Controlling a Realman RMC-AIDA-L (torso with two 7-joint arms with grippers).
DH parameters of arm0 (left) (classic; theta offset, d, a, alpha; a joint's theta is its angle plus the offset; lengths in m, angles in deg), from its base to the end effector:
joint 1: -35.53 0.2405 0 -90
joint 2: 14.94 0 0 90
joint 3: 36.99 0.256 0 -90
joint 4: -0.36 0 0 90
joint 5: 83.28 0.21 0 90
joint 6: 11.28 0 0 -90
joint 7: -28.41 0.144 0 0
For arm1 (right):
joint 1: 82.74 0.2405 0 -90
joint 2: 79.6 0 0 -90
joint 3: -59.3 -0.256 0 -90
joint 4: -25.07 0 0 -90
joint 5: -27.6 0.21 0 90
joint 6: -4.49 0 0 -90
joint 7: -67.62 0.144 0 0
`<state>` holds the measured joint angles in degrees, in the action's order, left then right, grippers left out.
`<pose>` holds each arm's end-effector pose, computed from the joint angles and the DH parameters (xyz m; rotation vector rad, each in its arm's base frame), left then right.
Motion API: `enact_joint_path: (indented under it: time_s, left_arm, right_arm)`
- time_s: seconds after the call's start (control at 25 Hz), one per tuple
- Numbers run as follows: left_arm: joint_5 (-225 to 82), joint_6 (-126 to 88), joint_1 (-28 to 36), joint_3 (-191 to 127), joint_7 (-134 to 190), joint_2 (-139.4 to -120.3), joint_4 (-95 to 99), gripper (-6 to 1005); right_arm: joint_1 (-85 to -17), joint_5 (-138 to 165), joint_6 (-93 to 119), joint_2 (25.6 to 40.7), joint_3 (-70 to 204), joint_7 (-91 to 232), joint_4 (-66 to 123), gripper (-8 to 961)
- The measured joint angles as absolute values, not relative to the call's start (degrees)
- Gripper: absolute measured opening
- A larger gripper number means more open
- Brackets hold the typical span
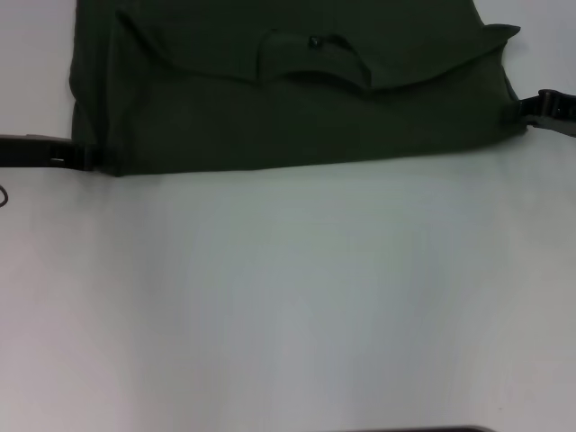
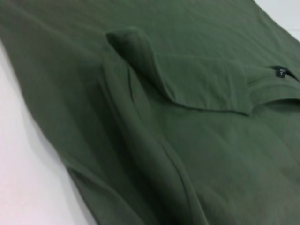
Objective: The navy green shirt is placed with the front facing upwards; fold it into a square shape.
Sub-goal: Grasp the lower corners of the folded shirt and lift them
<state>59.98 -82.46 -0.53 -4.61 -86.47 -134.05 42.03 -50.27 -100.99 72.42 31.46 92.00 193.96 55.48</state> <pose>-0.3112 0.3707 0.0149 -2.3298 -1.3093 -0.1612 0.3477 0.3649 0.0475 -1.9892 1.7042 0.4643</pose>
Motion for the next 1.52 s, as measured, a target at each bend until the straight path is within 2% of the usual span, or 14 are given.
enact_joint_path:
  time_s: [0.88,1.2,1.52]
  left_arm:
    - [57.9,-85.6,1.2,-6.7,-87.1,-133.38,45.5,48]
    - [57.3,-85.1,0.2,-6.0,-87.6,-133.23,45.0,204]
    - [57.6,-85.3,-0.1,-3.9,-87.7,-133.31,44.1,555]
  right_arm:
    - [-51.7,-100.4,73.1,31.14,92.0,193.1,55.5,38]
    - [-51.4,-100.4,73.1,31.27,92.0,193.1,55.5,37]
    - [-51.3,-100.5,73.1,31.32,92.0,193.1,55.5,39]
